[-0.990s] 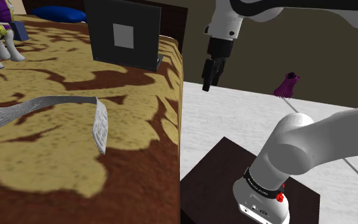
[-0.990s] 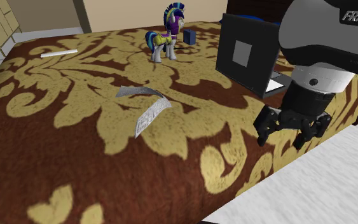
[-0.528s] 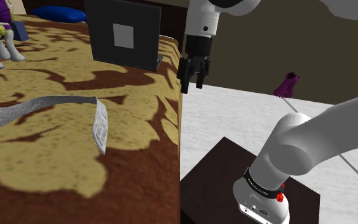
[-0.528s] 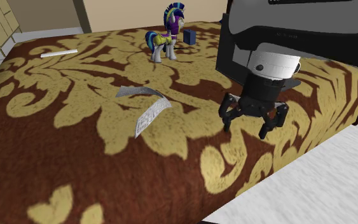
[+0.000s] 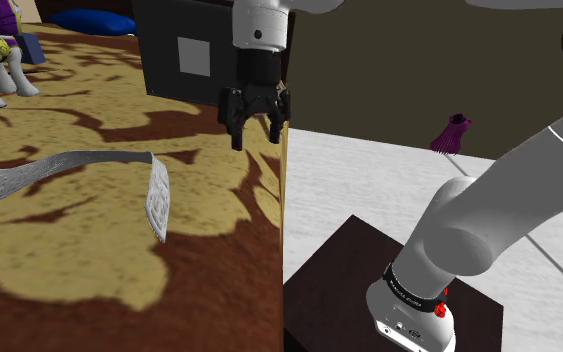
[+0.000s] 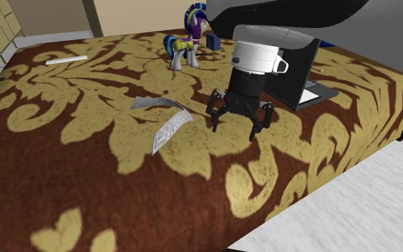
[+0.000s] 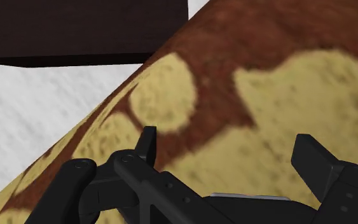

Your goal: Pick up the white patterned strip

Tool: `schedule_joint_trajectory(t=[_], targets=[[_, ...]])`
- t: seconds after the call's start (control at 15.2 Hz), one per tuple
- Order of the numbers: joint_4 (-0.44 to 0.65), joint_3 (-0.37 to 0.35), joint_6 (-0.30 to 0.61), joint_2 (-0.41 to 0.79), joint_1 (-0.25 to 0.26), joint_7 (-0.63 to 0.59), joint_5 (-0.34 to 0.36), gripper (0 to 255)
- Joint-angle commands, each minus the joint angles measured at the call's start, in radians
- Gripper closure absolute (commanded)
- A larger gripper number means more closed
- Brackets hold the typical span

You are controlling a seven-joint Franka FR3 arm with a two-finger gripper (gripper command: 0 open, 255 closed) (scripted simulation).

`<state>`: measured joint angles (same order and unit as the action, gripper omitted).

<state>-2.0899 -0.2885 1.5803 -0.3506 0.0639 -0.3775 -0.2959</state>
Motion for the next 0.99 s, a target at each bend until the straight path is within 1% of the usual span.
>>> schedule_joint_trajectory(t=[0.0, 0.4, 0.73, 0.79, 0.92], targets=[[0.072, -0.035, 0.002, 0.080, 0.005, -0.081, -0.009, 0], [0.312, -0.111, -0.009, 0.326, 0.031, -0.305, 0.001, 0], [0.564, -0.144, -0.042, 0.559, 0.083, -0.490, 0.041, 0], [0.571, -0.143, -0.044, 0.565, 0.086, -0.494, 0.041, 0], [0.542, -0.142, -0.018, 0.563, 0.086, -0.486, 0.041, 0]])
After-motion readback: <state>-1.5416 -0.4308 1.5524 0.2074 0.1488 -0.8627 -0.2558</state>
